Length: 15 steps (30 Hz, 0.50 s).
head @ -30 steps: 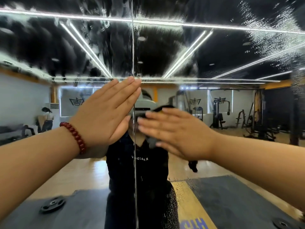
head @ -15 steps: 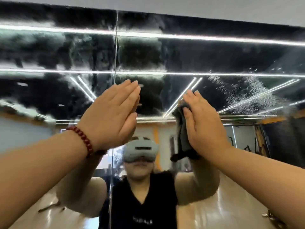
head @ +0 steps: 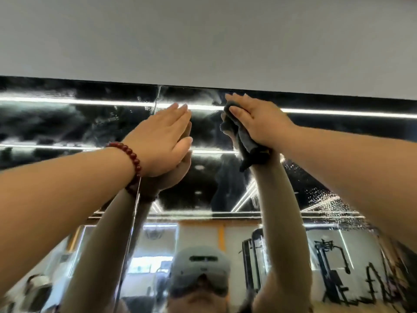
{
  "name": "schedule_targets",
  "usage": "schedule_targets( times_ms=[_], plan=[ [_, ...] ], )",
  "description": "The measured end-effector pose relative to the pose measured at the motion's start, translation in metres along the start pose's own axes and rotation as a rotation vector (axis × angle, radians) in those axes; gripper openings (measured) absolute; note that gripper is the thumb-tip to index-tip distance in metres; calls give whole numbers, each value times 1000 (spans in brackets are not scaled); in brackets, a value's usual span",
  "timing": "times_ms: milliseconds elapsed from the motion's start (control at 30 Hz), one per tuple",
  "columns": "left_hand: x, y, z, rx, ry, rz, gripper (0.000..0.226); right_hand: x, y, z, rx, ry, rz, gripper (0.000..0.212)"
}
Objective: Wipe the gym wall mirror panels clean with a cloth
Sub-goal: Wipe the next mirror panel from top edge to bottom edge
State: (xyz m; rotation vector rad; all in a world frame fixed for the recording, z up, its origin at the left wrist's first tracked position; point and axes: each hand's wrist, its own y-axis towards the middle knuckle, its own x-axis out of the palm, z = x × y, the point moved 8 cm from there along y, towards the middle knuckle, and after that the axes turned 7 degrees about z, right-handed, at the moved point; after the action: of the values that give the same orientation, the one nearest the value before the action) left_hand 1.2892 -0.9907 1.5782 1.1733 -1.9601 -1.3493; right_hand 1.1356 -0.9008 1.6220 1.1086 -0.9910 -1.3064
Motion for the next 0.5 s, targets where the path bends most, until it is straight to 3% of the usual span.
schedule_targets(
  times_ms=[133, 233, 333, 500],
  plan=[
    [0, 42, -8, -33, -39, 8, 61, -6, 44, 15, -5, 20, 39, 41],
    [-2, 66, -4, -31, -49, 29, 60, 3, 74, 15, -21, -27, -38, 43],
    [0, 75, -1, -14, -20, 54, 60, 15, 80, 10, -99, -152, -139, 49],
    [2, 72, -2, 0, -40, 71, 57, 18, 52, -3, -286, -205, -156, 52]
  ],
)
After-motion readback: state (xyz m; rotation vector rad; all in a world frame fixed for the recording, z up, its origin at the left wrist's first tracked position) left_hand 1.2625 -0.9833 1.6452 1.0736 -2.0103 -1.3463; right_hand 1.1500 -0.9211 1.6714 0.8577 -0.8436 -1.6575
